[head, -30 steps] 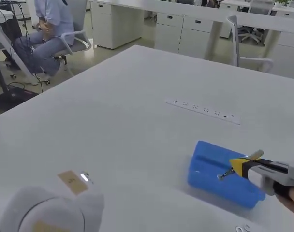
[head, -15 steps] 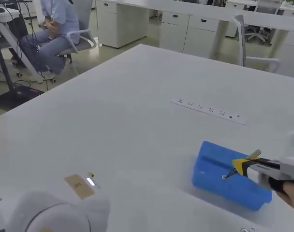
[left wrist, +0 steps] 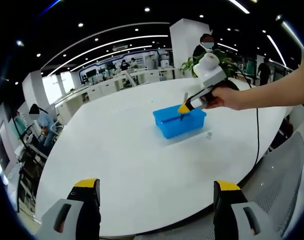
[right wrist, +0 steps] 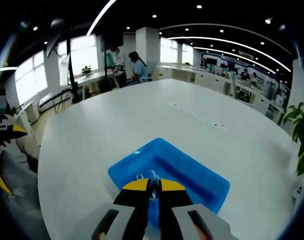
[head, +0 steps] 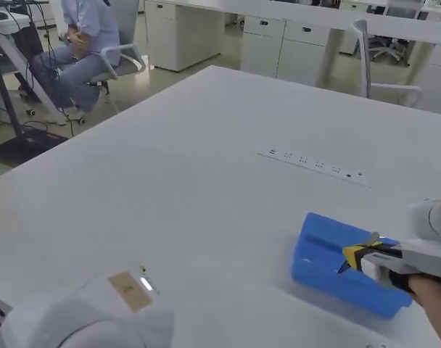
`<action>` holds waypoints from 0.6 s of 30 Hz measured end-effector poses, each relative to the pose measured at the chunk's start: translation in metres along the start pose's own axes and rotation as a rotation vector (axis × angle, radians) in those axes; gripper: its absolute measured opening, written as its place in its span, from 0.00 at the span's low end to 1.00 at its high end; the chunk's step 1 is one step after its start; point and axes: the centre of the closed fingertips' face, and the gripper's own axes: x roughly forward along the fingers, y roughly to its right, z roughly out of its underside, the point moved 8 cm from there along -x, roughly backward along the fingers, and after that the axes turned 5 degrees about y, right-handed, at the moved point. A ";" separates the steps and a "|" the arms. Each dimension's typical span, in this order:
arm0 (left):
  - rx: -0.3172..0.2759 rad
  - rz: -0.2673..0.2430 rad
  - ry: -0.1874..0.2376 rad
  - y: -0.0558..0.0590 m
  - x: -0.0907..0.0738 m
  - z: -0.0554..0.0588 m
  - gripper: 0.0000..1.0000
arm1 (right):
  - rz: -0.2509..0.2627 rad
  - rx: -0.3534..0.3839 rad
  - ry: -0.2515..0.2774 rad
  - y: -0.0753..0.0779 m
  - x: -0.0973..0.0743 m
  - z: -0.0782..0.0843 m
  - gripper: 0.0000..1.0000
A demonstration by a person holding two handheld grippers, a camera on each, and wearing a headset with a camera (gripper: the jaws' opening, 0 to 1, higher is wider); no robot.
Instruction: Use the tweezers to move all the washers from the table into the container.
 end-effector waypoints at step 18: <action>0.012 -0.003 -0.024 0.003 0.002 0.003 0.96 | 0.001 -0.053 -0.026 -0.003 0.006 0.008 0.03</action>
